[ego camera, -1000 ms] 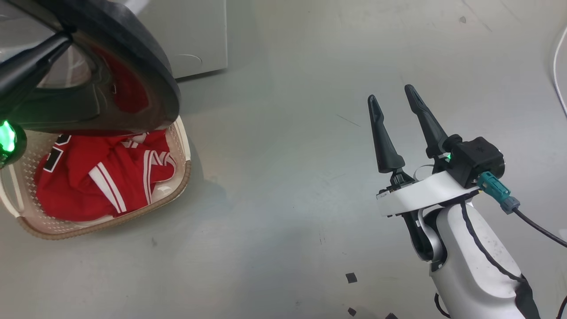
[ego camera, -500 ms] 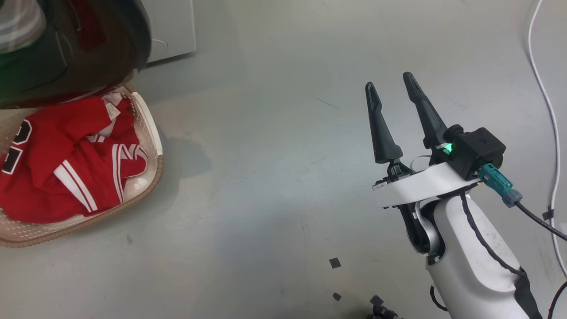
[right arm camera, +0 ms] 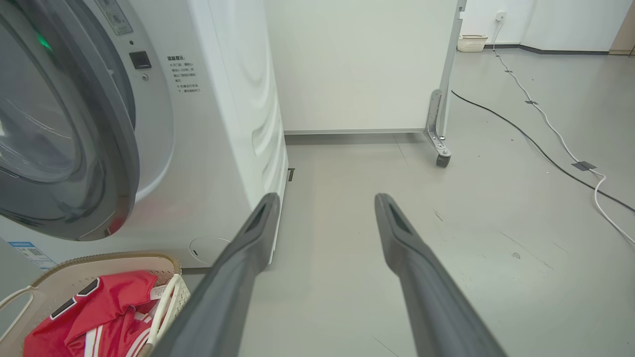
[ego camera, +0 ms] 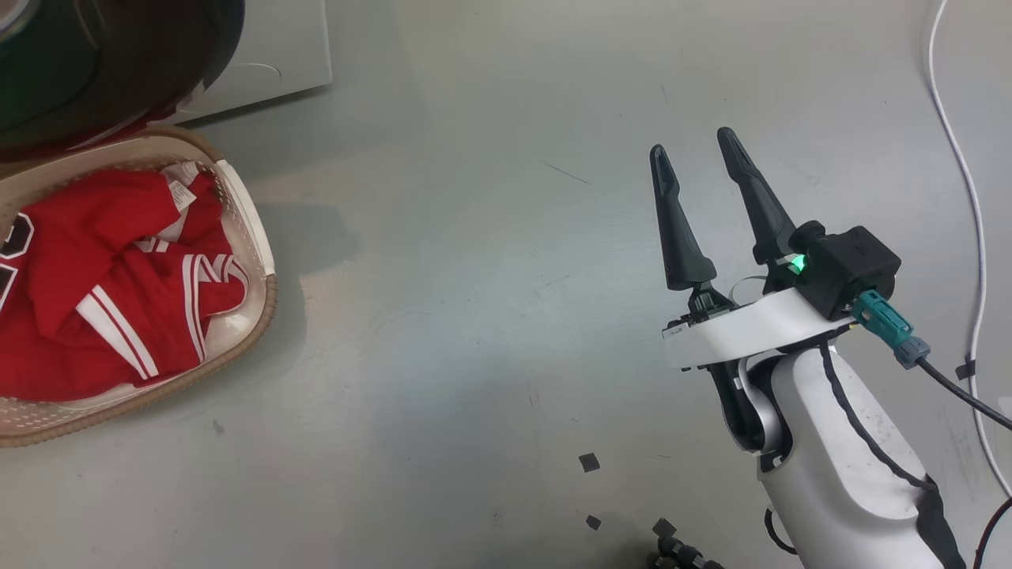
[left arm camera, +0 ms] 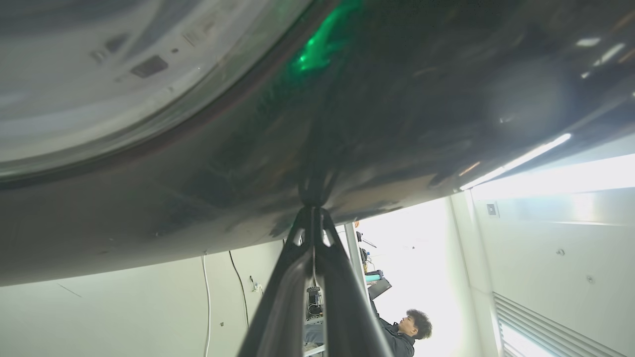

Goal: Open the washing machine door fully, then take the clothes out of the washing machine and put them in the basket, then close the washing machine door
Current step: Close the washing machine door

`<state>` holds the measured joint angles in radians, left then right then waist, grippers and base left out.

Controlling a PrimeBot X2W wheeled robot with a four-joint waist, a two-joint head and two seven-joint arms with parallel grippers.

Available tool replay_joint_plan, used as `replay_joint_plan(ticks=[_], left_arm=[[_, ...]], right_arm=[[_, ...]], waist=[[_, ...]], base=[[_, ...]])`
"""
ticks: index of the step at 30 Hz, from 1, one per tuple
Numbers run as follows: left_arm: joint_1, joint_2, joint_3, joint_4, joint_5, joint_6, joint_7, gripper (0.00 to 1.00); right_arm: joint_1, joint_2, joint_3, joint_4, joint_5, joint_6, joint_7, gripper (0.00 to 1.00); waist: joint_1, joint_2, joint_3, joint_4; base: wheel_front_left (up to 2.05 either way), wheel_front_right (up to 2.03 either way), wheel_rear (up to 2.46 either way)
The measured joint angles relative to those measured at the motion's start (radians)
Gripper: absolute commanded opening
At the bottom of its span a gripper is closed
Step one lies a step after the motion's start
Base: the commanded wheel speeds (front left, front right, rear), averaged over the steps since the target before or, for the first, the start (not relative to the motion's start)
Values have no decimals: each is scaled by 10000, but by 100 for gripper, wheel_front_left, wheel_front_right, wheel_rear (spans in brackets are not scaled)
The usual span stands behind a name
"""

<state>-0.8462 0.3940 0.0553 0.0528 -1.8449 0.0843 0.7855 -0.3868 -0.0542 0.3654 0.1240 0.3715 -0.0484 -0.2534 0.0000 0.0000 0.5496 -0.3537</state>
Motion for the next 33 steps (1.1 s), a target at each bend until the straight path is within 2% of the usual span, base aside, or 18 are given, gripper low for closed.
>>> replay_joint_plan(ticks=[8, 21, 27, 33], left_arm=[[-386, -84, -144, 456, 174, -35, -270, 0], [-362, -658, -389, 1143, 173, -905, -253, 0], [461, -746, -299, 1467, 209, -1442, -303, 0], [1705, -957, 184, 1858, 702, -1753, -1156, 0]], right_arm=[[-119, 6, 6, 31, 56, -73, 0, 100], [-139, 8, -339, 221, -58, -155, 0, 100], [-101, 8, -464, 397, -211, -148, 0, 100], [218, 4, -731, 548, -309, -148, 0, 100]], waist=[[0, 0, -25, -44], [0, 0, -406, 403], [0, 0, -721, 735], [0, 0, -1134, 1118]], base=[[0, 0, 0], [0, 0, 0], [0, 0, 0], [0, 0, 0]])
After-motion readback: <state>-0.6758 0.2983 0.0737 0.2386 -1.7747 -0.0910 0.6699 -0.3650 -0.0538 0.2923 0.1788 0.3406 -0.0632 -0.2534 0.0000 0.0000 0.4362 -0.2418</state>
